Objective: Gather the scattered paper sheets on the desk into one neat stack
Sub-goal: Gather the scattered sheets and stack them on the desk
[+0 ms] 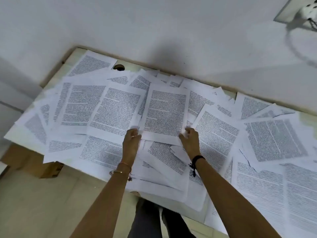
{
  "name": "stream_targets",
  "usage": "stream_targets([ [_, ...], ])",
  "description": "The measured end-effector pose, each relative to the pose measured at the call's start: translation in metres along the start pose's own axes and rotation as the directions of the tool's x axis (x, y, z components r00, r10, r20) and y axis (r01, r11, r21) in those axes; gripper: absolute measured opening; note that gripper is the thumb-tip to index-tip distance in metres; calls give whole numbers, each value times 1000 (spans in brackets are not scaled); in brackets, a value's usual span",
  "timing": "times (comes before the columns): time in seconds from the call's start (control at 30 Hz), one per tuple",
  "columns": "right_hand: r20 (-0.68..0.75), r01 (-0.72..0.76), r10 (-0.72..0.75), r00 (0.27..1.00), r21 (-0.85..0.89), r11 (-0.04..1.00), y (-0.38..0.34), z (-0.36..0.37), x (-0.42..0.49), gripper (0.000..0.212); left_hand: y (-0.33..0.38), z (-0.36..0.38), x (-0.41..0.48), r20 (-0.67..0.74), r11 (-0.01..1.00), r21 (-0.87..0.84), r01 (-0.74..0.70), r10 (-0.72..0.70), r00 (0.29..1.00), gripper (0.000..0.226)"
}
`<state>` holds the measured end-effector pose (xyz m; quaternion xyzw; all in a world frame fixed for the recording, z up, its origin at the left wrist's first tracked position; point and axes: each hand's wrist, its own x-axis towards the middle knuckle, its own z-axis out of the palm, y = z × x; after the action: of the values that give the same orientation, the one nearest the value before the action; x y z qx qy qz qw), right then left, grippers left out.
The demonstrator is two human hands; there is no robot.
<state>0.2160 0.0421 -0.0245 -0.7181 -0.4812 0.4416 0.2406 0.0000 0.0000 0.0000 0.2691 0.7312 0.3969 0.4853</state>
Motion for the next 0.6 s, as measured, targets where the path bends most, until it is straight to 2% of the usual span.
stream_targets([
  [0.1, -33, -10, 6, 999, -133, 991, -2, 7, 8, 57, -2, -12, 18, -21, 999, 50, -17, 18, 1000, 39],
  [0.17, -49, -12, 5, 999, -147, 989, -6, 14, 16, 64, -3, -17, 38, -9, 996, 89, -19, 20, 1000, 45],
  [0.3, -116, -44, 26, 993, -161, 986, -18, 38, 37, 58, 2, -23, 74, 28, 967, 249, -55, 50, 998, 48],
  [0.37, -105, -65, 51, 993, -134, 989, -30, 51, 42, 65, 5, -27, 86, 95, 967, 253, -29, 5, 995, 43],
  [0.43, -65, -115, 111, 992, -64, 991, -43, 65, 43, 74, 6, -37, 101, 198, 976, 206, 77, -118, 973, 38],
  [0.47, -37, -142, 141, 989, -45, 989, -50, 76, 46, 69, 8, -47, 112, 256, 973, 200, 118, -168, 952, 38],
  [0.5, 6, -142, 142, 990, -30, 989, -59, 83, 46, 54, 10, -54, 119, 291, 967, 225, 115, -179, 940, 37],
  [0.57, 100, -111, 110, 989, 5, 994, -72, 96, 45, 6, 17, -69, 128, 224, 963, 263, 55, -117, 968, 30],
  [0.6, 139, -80, 79, 987, 5, 997, -77, 104, 42, 14, 19, -77, 133, 126, 964, 264, 24, -59, 990, 27],
])
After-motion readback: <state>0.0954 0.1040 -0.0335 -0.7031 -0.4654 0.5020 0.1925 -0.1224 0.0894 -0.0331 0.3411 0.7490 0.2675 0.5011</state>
